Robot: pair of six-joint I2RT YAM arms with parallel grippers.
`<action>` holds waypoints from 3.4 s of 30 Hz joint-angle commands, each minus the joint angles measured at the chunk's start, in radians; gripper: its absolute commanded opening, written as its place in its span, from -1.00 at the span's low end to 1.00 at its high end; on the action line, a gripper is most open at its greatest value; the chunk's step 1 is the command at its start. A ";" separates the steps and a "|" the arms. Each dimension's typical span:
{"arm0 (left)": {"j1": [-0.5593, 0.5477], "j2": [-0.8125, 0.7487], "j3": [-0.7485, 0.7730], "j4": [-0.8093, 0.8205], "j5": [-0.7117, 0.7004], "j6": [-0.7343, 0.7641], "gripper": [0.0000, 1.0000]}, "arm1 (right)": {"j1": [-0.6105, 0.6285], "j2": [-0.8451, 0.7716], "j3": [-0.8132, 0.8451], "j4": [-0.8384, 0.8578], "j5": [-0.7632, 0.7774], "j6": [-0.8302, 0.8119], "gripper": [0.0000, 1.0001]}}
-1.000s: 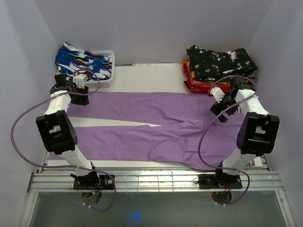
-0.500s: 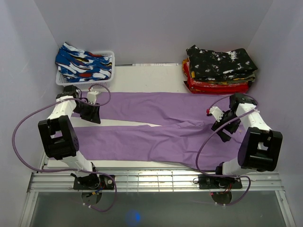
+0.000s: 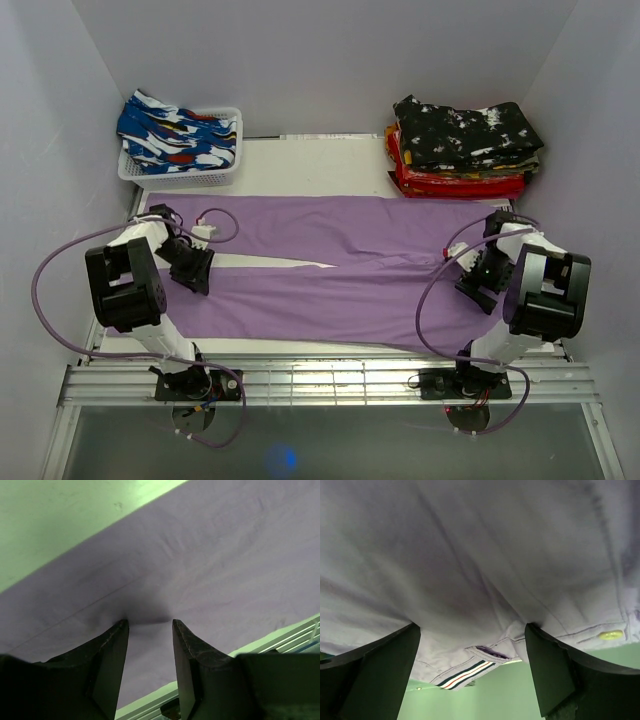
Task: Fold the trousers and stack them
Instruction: Flatten the trousers out
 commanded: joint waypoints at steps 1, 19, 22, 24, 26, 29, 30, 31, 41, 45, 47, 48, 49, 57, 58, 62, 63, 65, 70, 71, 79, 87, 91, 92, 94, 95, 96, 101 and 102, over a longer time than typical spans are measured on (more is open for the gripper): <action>0.011 0.060 0.042 0.161 -0.093 -0.030 0.04 | -0.049 0.062 0.076 0.217 0.101 -0.086 0.79; 0.024 -0.111 0.079 0.009 0.056 0.045 0.16 | -0.081 -0.210 0.081 -0.063 -0.144 -0.162 0.94; 0.033 -0.111 0.006 0.055 0.037 0.031 0.15 | -0.081 -0.201 0.002 -0.023 -0.135 -0.139 0.91; 0.033 -0.113 -0.028 0.074 0.031 0.026 0.14 | -0.081 -0.195 -0.067 0.020 -0.118 -0.140 0.89; 0.033 -0.119 -0.074 0.095 0.023 0.025 0.13 | -0.080 -0.180 -0.119 0.115 -0.075 -0.151 0.87; 0.033 -0.139 -0.091 0.092 0.016 0.034 0.11 | -0.080 -0.140 -0.116 0.150 -0.069 -0.148 0.78; 0.033 -0.143 -0.087 0.088 0.017 0.037 0.11 | -0.081 -0.134 -0.077 0.138 -0.079 -0.145 0.73; 0.034 -0.146 -0.076 0.077 0.022 0.037 0.11 | -0.081 -0.126 -0.053 0.126 -0.099 -0.143 0.58; -0.002 0.079 0.424 0.150 0.165 -0.182 0.11 | -0.073 0.050 0.532 -0.029 -0.418 -0.016 0.44; -0.015 0.269 0.554 0.236 0.111 -0.263 0.10 | -0.026 0.159 0.600 0.089 -0.373 0.114 0.35; -0.016 0.323 0.618 0.241 0.094 -0.314 0.07 | -0.008 0.214 0.605 0.144 -0.336 0.139 0.31; -0.018 0.343 0.628 0.244 0.085 -0.326 0.06 | 0.008 0.231 0.599 0.159 -0.328 0.153 0.30; -0.016 0.363 0.631 0.253 0.080 -0.337 0.05 | 0.012 0.251 0.590 0.173 -0.322 0.176 0.29; -0.015 0.326 0.432 0.282 -0.021 -0.262 -0.02 | 0.069 0.231 0.351 0.305 -0.270 0.150 0.27; -0.012 0.314 0.403 0.284 -0.030 -0.253 -0.04 | 0.071 0.224 0.317 0.304 -0.273 0.144 0.28; 0.013 0.228 0.239 0.287 -0.070 -0.215 -0.19 | 0.077 0.198 0.252 0.252 -0.308 0.070 0.31; 0.019 0.188 0.181 0.282 -0.076 -0.193 -0.21 | 0.078 0.190 0.248 0.218 -0.311 0.062 0.30; 0.045 0.150 0.131 0.278 -0.086 -0.169 -0.22 | 0.078 0.175 0.222 0.193 -0.319 0.052 0.31; 0.128 0.108 0.114 0.235 -0.075 -0.087 -0.22 | 0.078 0.069 0.119 0.112 -0.331 -0.033 0.29; 0.136 0.111 0.129 0.221 -0.063 -0.075 -0.21 | 0.078 0.054 0.107 0.098 -0.336 -0.042 0.29; 0.146 0.096 0.417 0.061 0.198 0.042 0.16 | 0.034 0.003 0.372 0.008 -0.452 -0.044 0.42; 0.145 0.134 0.612 0.178 0.283 -0.055 0.57 | -0.089 0.260 0.776 -0.041 -0.564 -0.042 0.50; 0.146 0.123 0.596 0.259 0.281 -0.087 0.57 | -0.139 0.391 0.934 -0.094 -0.636 -0.074 0.47; 0.146 0.117 0.585 0.315 0.267 -0.098 0.57 | -0.161 0.412 0.979 -0.098 -0.650 -0.080 0.46; 0.146 0.097 0.551 0.371 0.222 -0.136 0.56 | -0.182 0.461 1.004 -0.095 -0.678 -0.108 0.45; 0.146 0.094 0.545 0.400 0.212 -0.141 0.56 | -0.196 0.477 1.021 -0.092 -0.682 -0.117 0.44; 0.146 0.090 0.539 0.413 0.206 -0.147 0.55 | -0.202 0.504 1.025 -0.091 -0.687 -0.134 0.44; 0.150 0.084 0.530 0.417 0.214 -0.182 0.53 | -0.221 0.564 1.013 -0.040 -0.696 -0.156 0.40; 0.150 0.084 0.530 0.416 0.214 -0.185 0.53 | -0.222 0.572 0.981 -0.025 -0.692 -0.152 0.40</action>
